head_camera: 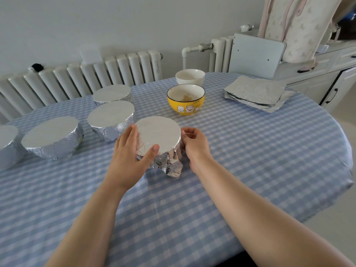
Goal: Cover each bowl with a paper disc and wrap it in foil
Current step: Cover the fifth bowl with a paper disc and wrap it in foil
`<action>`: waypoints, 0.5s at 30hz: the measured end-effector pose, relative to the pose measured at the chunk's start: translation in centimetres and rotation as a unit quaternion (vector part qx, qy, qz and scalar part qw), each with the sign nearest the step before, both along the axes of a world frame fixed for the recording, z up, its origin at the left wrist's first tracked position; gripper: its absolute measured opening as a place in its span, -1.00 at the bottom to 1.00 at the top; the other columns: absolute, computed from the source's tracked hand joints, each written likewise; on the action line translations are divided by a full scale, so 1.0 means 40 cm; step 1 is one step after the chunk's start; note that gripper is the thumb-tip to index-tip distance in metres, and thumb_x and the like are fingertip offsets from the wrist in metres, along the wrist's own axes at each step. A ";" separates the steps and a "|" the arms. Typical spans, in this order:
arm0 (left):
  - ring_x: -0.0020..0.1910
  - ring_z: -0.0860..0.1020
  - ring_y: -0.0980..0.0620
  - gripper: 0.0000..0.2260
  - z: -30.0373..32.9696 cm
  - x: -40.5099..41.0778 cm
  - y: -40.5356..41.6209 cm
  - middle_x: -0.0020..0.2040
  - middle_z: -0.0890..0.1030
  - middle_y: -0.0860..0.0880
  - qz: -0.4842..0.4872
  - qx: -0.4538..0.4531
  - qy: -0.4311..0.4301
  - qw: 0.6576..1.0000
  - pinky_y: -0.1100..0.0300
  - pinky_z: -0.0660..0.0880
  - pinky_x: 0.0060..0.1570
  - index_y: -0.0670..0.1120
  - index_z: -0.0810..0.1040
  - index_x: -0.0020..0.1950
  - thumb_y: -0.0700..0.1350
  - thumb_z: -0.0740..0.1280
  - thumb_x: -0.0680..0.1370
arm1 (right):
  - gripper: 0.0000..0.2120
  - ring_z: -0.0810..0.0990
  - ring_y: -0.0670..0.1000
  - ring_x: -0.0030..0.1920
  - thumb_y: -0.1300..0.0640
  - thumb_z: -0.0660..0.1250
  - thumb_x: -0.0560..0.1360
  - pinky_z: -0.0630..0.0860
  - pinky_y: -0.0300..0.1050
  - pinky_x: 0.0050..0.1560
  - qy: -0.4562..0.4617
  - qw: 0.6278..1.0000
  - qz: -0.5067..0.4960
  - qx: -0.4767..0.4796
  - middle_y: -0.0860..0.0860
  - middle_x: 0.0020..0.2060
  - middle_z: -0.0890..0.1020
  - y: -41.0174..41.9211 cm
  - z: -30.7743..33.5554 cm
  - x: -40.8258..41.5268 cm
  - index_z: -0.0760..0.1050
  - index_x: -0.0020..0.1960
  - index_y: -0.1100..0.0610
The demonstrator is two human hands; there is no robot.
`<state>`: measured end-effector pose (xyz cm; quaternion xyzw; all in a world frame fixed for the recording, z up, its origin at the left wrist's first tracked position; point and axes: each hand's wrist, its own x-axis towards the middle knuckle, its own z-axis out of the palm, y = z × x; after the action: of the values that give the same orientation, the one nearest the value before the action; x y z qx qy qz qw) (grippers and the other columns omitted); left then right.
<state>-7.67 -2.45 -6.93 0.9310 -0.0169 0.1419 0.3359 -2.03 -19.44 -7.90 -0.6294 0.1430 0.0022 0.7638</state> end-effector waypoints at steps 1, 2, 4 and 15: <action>0.56 0.01 0.08 0.00 0.000 0.000 0.000 0.61 0.08 0.00 0.001 -0.001 0.000 1.000 0.13 0.04 0.50 -0.10 0.05 0.61 0.51 0.07 0.35 | -0.93 0.47 -0.09 -0.40 0.15 0.33 0.60 0.43 -0.26 -0.49 0.002 1.000 -0.002 0.002 -0.01 -0.24 0.55 0.002 0.000 0.004 0.52 -0.07 0.07; 0.56 0.01 0.07 -0.01 -0.001 -0.001 0.000 0.61 0.07 0.00 0.000 0.000 0.000 1.000 0.14 0.04 0.49 -0.10 0.05 0.61 0.51 0.10 0.38 | -0.93 0.48 -0.09 -0.38 0.16 0.33 0.60 0.45 -0.24 -0.45 0.004 1.000 -0.003 0.004 -0.01 -0.24 0.55 0.004 -0.001 0.007 0.52 -0.08 0.07; 0.57 0.00 0.05 -0.04 -0.001 -0.003 -0.001 0.61 0.07 -0.01 -0.001 0.004 -0.001 1.000 0.14 0.02 0.48 -0.10 0.05 0.61 0.50 0.15 0.43 | -0.93 0.52 -0.08 -0.33 0.17 0.32 0.59 0.48 -0.19 -0.37 0.006 1.000 -0.005 -0.001 -0.01 -0.20 0.59 0.006 -0.003 0.012 0.53 -0.07 0.06; 0.58 -0.01 0.02 -0.13 0.001 -0.007 -0.012 0.61 0.06 -0.02 0.010 0.005 0.002 1.000 -0.04 0.07 0.54 -0.10 0.03 0.62 0.39 0.14 0.48 | -0.97 0.59 -0.08 -0.23 0.11 0.37 0.56 0.55 -0.10 -0.14 -0.031 0.993 -0.034 -0.110 -0.07 -0.22 0.62 0.004 -0.013 0.017 0.55 -0.06 0.01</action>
<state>-7.95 -2.93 -6.87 0.9331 -0.0080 0.1436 0.3296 -1.37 -19.26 -8.44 -0.7039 0.1396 -0.0588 0.6939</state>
